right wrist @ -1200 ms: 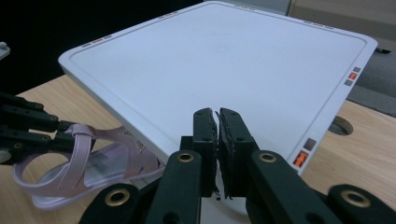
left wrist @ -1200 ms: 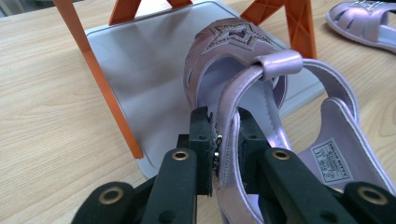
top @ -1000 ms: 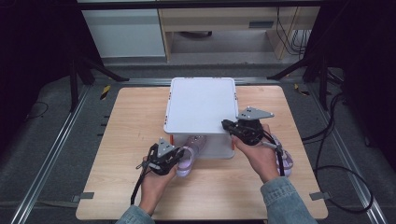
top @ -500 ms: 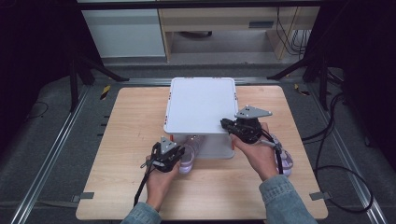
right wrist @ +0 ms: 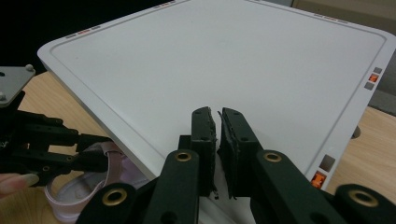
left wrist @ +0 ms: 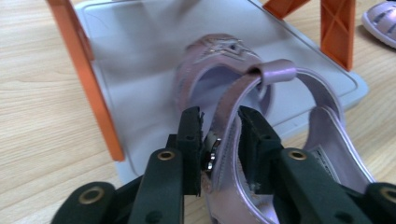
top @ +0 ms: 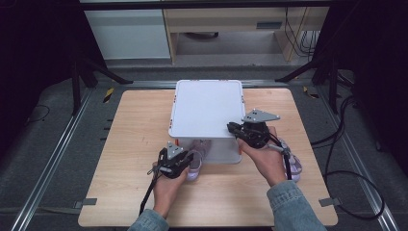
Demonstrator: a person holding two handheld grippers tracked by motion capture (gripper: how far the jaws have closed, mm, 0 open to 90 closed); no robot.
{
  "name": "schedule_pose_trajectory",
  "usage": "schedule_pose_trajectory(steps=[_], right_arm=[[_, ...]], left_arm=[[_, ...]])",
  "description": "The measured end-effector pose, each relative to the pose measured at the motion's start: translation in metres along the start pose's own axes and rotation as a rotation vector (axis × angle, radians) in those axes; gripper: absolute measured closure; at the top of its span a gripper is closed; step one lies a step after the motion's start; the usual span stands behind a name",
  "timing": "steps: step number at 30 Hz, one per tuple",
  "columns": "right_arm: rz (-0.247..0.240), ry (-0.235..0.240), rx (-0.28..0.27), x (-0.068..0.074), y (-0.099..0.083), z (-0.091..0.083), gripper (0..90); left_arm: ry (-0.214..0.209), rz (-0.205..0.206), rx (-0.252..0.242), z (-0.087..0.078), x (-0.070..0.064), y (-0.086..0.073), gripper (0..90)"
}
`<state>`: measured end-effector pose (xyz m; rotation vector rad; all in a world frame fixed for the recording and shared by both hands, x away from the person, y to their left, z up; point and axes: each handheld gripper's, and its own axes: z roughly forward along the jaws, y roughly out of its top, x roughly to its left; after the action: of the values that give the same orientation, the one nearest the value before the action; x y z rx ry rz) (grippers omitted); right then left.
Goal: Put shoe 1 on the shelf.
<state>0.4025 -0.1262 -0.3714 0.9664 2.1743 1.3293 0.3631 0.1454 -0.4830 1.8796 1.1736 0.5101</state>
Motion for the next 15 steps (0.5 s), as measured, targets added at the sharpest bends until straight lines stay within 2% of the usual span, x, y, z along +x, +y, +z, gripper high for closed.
schedule_pose_trajectory(steps=[3,6,15], right_arm=[[0.0,-0.001,-0.001,0.0001,0.0,0.0,83.4],[-0.002,-0.001,-0.001,-0.0002,-0.0001,0.0003,83.2],[0.0,-0.002,-0.002,-0.0007,0.0,0.0008,82.9]], left_arm=[[-0.01,-0.002,-0.011,-0.0002,-0.0011,0.0009,65.1],[-0.029,-0.019,-0.009,0.0012,-0.0007,0.0011,65.6],[-0.02,0.016,-0.022,-0.0012,-0.0001,0.0017,61.2]])
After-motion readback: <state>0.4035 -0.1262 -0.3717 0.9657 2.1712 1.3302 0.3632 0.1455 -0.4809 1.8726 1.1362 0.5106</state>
